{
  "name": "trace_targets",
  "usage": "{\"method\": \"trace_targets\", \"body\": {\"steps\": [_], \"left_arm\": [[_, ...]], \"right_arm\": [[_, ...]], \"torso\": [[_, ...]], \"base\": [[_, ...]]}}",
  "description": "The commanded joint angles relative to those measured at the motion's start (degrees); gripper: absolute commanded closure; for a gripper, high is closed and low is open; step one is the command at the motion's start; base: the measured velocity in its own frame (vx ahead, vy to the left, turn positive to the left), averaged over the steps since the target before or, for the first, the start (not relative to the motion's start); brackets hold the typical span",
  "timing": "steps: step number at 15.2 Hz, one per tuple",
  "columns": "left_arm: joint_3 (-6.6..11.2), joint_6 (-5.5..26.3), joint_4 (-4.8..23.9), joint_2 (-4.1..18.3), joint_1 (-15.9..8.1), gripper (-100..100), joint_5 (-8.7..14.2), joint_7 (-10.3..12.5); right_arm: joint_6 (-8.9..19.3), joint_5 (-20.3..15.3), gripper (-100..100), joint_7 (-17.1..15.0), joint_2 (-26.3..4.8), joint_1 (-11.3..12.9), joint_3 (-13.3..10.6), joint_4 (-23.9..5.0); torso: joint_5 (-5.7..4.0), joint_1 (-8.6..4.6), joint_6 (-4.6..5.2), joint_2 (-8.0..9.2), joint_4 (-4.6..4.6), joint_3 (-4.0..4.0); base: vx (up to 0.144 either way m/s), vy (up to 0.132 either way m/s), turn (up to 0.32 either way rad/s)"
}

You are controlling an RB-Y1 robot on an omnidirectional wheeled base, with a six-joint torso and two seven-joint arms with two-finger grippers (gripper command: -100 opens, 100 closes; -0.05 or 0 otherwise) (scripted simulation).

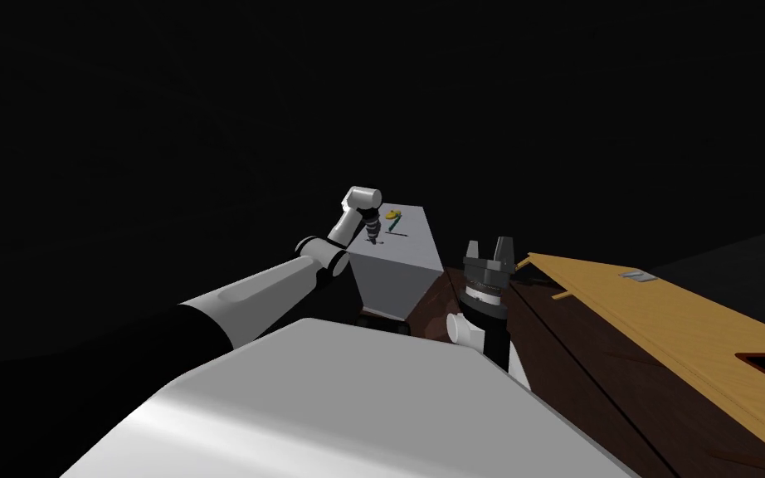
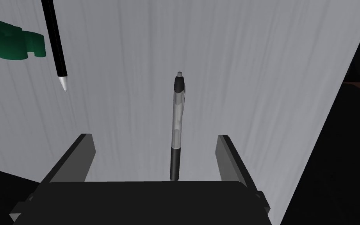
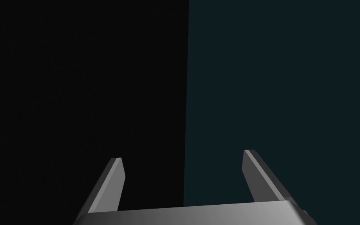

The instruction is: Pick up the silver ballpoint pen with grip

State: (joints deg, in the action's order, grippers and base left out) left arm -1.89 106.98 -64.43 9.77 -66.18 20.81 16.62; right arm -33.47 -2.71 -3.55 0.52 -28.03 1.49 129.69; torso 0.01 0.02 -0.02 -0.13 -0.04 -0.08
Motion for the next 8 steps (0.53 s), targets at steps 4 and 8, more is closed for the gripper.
{"method": "trace_targets", "body": {"steps": [4, 8], "left_arm": [[-0.04, 3.26, 0.61, -0.09, -0.37, -100, 0.27, 0.13], [-0.46, 0.01, 2.46, -0.50, 1.45, -100, -0.60, -0.74]], "right_arm": [[0.00, 0.00, 0, 0.00, 0.00, 0.00, 0.00, 0.00], [0.00, 0.00, 0, 0.00, 0.00, 0.00, 0.00, 0.00]], "torso": [[0.00, -0.01, 0.00, 0.02, 0.00, 0.01], [-0.01, -0.07, 0.00, 0.11, 0.02, 0.06]], "base": [[0.019, 0.008, -0.008], [-0.002, -0.007, -0.017]]}}
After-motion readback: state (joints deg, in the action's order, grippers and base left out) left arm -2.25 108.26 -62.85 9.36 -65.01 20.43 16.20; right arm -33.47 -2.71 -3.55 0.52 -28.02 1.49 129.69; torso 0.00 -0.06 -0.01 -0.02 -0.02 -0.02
